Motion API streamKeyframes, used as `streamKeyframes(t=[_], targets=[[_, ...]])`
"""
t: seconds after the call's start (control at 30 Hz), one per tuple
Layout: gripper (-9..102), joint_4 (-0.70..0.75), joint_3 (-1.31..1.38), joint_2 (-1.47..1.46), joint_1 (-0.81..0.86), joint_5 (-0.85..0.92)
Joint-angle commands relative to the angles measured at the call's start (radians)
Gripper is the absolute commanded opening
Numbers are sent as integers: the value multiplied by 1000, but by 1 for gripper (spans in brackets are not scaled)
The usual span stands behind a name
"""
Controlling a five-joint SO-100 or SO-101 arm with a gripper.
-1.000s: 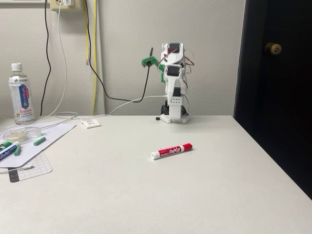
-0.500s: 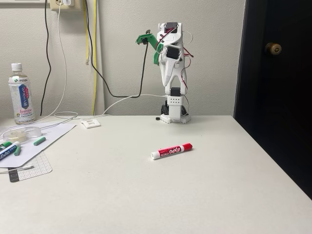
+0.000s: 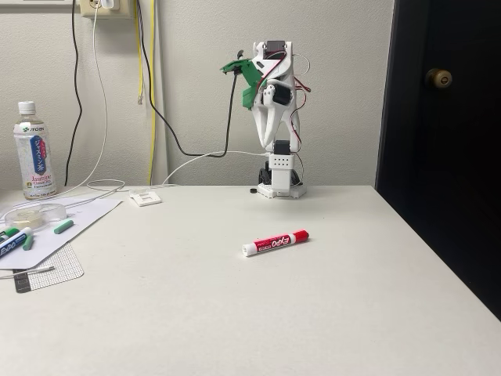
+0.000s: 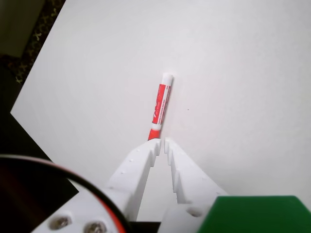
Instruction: Pick up the red marker.
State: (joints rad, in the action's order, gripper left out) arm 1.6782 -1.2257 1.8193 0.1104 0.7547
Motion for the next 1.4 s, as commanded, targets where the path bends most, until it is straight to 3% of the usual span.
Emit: streamKeyframes(t=[0.0, 0.8, 1.0, 1.2, 1.37], targets=[[0, -15, 43, -14, -6, 25], [0, 34, 18, -218, 2, 61], [0, -54, -146, -161, -6, -32], [0, -279, -479, 8, -29, -63], [0, -313, -558, 14, -52, -121]])
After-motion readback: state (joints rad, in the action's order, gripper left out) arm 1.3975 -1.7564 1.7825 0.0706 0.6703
